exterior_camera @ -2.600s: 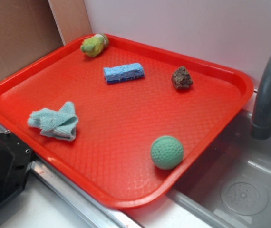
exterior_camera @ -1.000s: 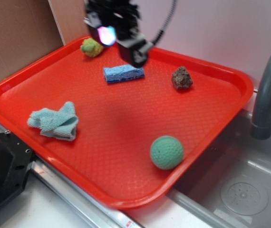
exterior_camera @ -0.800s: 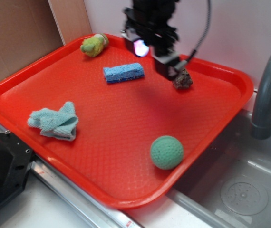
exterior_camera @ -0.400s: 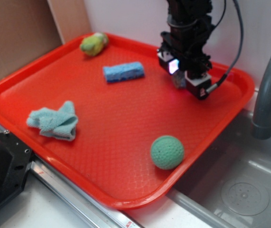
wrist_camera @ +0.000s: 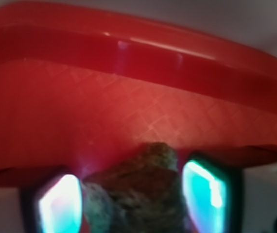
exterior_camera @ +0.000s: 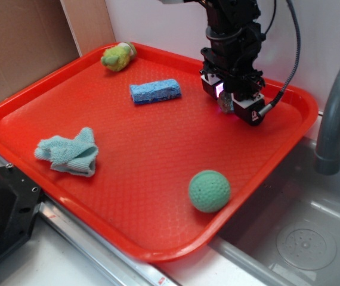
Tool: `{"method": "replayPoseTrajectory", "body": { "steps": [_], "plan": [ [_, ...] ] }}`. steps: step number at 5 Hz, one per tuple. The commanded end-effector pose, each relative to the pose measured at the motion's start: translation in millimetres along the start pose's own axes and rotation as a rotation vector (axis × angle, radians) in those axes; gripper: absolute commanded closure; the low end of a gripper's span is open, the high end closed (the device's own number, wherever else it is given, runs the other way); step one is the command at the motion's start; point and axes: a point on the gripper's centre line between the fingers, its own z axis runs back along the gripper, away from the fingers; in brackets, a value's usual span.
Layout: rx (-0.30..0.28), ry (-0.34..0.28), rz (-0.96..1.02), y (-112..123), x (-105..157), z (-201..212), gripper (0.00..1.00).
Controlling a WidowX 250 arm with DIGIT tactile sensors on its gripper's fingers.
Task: Grab the rock.
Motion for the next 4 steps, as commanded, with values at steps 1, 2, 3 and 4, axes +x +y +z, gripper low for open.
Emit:
{"method": "replayPoseTrajectory", "body": {
  "steps": [1,2,3,4],
  "plan": [
    [-0.003,0.023,-0.005,6,-15,63,1.0],
    [-0.001,-0.038,-0.049,10,-64,117,1.0],
    [-0.009,-0.009,0.039,18,-90,142,1.0],
    [-0.01,-0.007,0.142,37,-108,149,1.0]
  ]
}}
